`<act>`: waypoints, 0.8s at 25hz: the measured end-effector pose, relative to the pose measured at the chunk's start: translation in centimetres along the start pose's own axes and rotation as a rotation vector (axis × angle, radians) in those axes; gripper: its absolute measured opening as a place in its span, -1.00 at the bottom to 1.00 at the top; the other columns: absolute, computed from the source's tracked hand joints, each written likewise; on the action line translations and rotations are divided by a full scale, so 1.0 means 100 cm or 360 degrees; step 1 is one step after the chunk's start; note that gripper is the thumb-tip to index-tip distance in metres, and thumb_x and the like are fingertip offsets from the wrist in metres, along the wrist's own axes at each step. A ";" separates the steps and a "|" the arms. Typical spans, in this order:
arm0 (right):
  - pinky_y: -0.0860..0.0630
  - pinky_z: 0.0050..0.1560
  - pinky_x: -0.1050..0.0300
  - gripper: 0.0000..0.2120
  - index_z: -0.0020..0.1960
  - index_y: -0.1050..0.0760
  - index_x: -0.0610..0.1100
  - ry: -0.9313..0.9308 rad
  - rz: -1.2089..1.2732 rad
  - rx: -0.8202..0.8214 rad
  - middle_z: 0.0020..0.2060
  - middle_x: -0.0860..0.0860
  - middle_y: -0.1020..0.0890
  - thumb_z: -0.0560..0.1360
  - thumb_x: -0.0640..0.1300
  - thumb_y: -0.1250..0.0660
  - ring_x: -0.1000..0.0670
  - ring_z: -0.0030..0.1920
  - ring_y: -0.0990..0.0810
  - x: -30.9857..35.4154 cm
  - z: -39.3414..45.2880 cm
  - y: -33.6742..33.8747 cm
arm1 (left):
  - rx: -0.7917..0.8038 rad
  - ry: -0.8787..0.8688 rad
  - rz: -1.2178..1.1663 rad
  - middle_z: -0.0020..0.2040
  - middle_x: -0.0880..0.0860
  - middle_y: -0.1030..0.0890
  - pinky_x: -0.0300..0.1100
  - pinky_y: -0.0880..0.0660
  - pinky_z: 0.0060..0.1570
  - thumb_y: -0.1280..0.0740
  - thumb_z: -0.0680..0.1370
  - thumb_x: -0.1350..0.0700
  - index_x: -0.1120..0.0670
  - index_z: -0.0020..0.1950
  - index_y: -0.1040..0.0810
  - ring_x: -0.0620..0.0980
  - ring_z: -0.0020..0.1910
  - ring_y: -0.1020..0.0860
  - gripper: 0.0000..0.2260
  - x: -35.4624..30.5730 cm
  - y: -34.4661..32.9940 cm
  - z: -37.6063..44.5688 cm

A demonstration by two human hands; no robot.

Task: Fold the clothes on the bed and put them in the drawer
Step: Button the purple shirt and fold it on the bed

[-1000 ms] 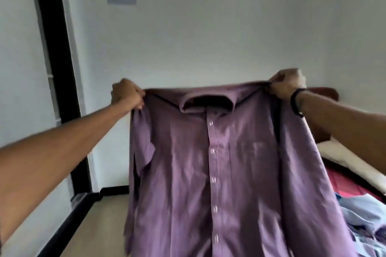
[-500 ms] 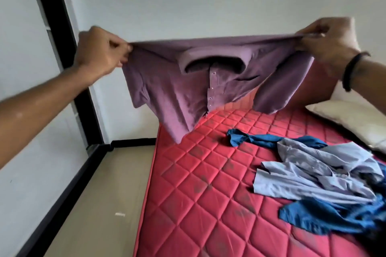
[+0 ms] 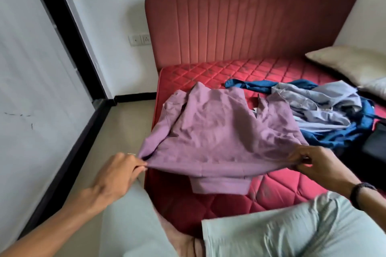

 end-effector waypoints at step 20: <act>-0.40 0.10 0.39 -0.63 0.29 -0.59 0.10 0.0314 -0.0254 0.0728 0.17 0.18 -0.64 0.55 0.23 -0.38 0.20 0.12 -0.60 0.102 0.115 -0.087 | 0.0212 0.0523 -0.0683 0.34 0.13 -0.52 -0.11 -0.32 0.39 -0.44 0.54 -0.13 0.01 0.54 -0.42 0.14 0.38 -0.48 -0.40 -0.009 -0.124 0.148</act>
Point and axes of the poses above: each hand's wrist, its own z-axis towards the middle knuckle, its own y-axis out of the back of the hand, x = y × z, the point moved 4 cm from there along z, towards the middle knuckle
